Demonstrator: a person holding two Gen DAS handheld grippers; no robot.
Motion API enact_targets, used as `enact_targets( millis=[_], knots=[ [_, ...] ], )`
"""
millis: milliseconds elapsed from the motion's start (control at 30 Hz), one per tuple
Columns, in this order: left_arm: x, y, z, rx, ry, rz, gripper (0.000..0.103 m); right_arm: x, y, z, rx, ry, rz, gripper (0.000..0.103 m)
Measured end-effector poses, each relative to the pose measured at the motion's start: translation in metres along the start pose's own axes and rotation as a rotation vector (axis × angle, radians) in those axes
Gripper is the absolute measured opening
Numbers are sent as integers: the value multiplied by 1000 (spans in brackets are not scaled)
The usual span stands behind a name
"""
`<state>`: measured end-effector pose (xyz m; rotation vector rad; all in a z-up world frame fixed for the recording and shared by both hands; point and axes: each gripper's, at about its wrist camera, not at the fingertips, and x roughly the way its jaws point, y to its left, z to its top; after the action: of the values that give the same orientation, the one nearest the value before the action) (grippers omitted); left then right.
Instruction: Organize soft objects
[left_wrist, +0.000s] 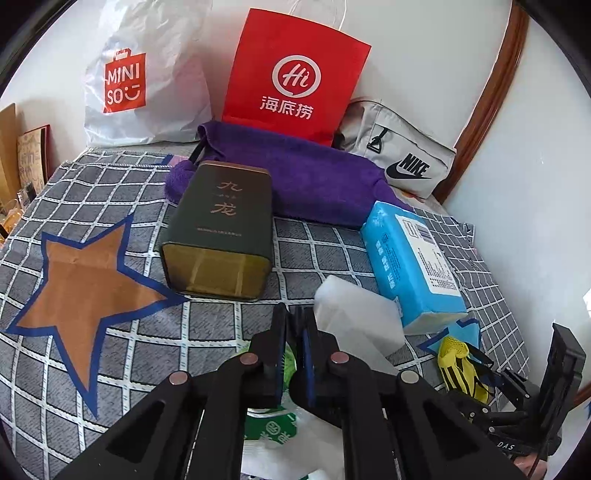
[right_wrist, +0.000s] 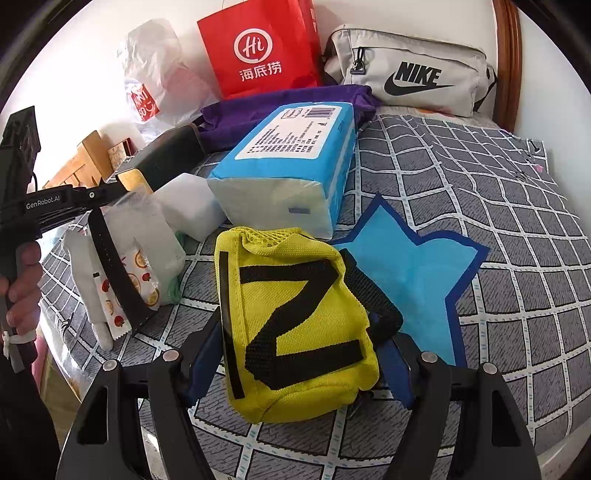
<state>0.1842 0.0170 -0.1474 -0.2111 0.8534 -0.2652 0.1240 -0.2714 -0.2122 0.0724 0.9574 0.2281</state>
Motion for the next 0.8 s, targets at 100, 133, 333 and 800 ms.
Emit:
enact_targets(
  millis=[100,133,333,800],
  knots=[
    [-8,9,2,-18,-25,14,7,1,-1,1,5,8,2,75],
    [-9,13,2,-25,-24,16,7,1,-1,1,6,10,2,75],
    [-4,33,-2,-66,9,-4,7,5,1,3,-11,19,-14,75],
    [-12,96,-19,-177,34,104,11,7,5,5,-36,39,-39,75]
  ],
)
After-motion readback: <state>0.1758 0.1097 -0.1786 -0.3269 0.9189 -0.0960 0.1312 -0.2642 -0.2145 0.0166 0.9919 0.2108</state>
